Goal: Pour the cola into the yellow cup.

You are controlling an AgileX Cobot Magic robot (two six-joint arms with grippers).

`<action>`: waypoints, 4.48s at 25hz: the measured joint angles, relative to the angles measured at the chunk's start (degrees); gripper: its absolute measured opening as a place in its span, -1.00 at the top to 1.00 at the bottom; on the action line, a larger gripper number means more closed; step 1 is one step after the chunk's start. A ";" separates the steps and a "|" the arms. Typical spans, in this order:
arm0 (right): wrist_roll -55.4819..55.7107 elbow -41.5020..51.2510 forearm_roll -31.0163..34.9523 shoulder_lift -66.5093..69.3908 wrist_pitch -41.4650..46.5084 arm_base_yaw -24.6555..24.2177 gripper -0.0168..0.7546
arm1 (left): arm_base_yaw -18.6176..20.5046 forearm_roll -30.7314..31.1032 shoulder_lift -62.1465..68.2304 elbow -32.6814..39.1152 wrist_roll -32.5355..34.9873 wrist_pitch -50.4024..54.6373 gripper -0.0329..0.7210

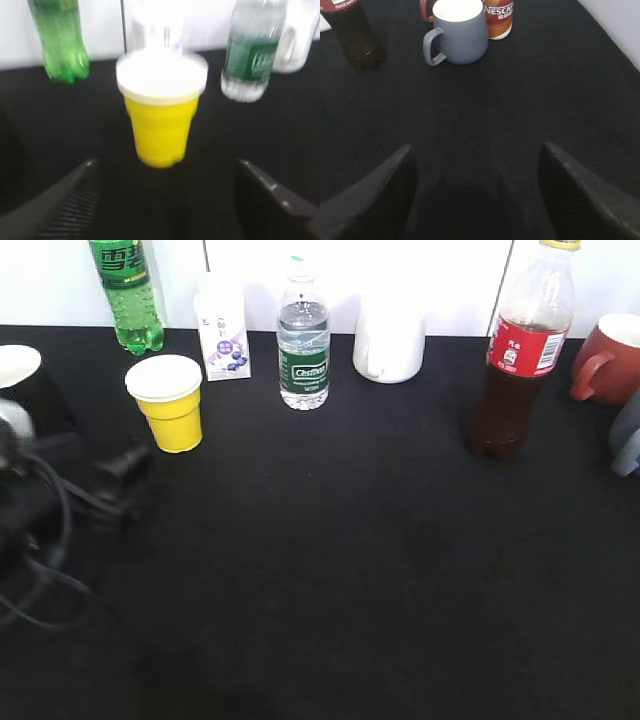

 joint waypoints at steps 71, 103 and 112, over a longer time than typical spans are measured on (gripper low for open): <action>-20.98 5.93 18.27 82.78 -97.02 17.30 -0.53 | 1.69 57.00 -1.32 -12.10 -24.56 5.90 -0.24; -14.09 -6.95 18.34 109.84 -119.58 17.30 -0.54 | 1.69 57.06 -1.32 -12.10 -21.76 6.14 -0.24; -14.15 -6.97 18.93 109.96 -120.18 17.30 -0.11 | 1.69 57.06 -1.32 -12.10 -21.76 6.14 -0.24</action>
